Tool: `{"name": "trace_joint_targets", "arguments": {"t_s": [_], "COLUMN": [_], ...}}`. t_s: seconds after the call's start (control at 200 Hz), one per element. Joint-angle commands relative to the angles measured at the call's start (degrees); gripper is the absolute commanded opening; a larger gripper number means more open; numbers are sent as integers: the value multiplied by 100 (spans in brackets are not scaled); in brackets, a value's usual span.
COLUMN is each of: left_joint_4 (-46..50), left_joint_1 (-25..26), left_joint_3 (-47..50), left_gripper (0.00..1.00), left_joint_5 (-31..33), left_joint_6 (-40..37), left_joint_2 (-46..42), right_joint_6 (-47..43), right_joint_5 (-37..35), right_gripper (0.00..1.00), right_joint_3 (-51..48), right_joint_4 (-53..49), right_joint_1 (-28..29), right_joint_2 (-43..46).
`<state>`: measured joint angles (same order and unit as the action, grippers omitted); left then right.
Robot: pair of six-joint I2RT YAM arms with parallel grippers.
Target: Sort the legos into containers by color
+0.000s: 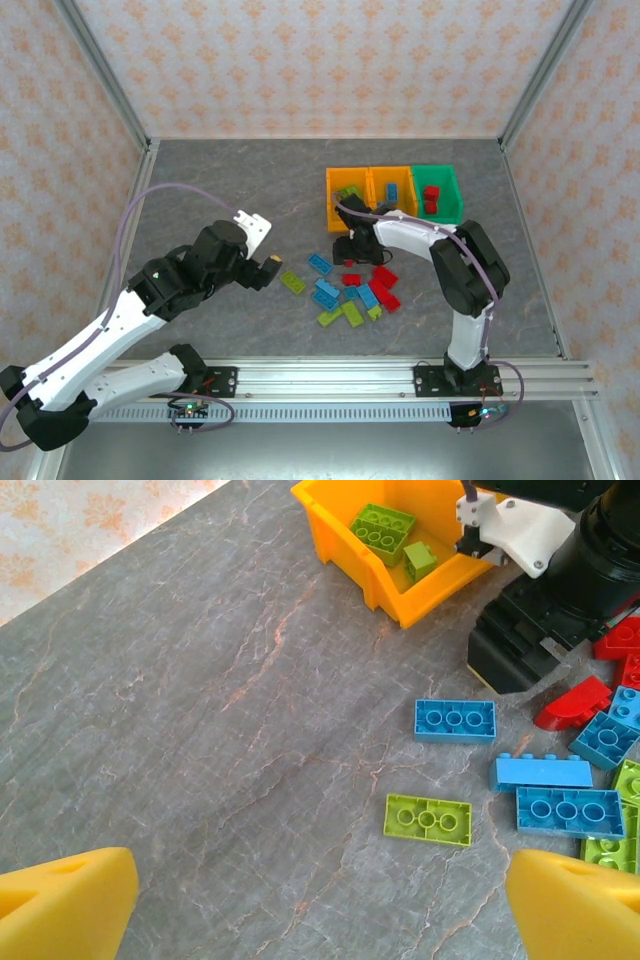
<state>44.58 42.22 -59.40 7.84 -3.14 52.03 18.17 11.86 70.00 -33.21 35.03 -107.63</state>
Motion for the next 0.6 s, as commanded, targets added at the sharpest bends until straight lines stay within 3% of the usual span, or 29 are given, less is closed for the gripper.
{"name": "trace_joint_targets", "arguments": {"t_s": [0.0,0.105,0.245,0.365,0.48,0.596], "left_joint_4": [-37,-46,-16,-1,-37,-20], "left_joint_1": [-56,-64,-73,-70,-78,-73], "left_joint_3": [68,69,86,97,139,130], "left_gripper": [96,96,96,98,100,100], "left_joint_5": [-60,-81,-289,-1013,-1498,-1516], "left_joint_6": [-119,-127,-231,-443,-567,-592], "left_joint_2": [26,20,3,-59,-113,-88], "right_joint_6": [711,872,974,959,945,949], "right_joint_5": [-362,-446,-434,-535,-687,-828], "right_gripper": [76,69,45,33,25,19], "right_joint_3": [-140,-101,-173,-340,-607,-897], "right_joint_4": [442,513,612,614,673,767], "right_joint_1": [-56,-75,-74,-71,-73,-68], "right_joint_2": [200,4,-117,105,539,1059]}}
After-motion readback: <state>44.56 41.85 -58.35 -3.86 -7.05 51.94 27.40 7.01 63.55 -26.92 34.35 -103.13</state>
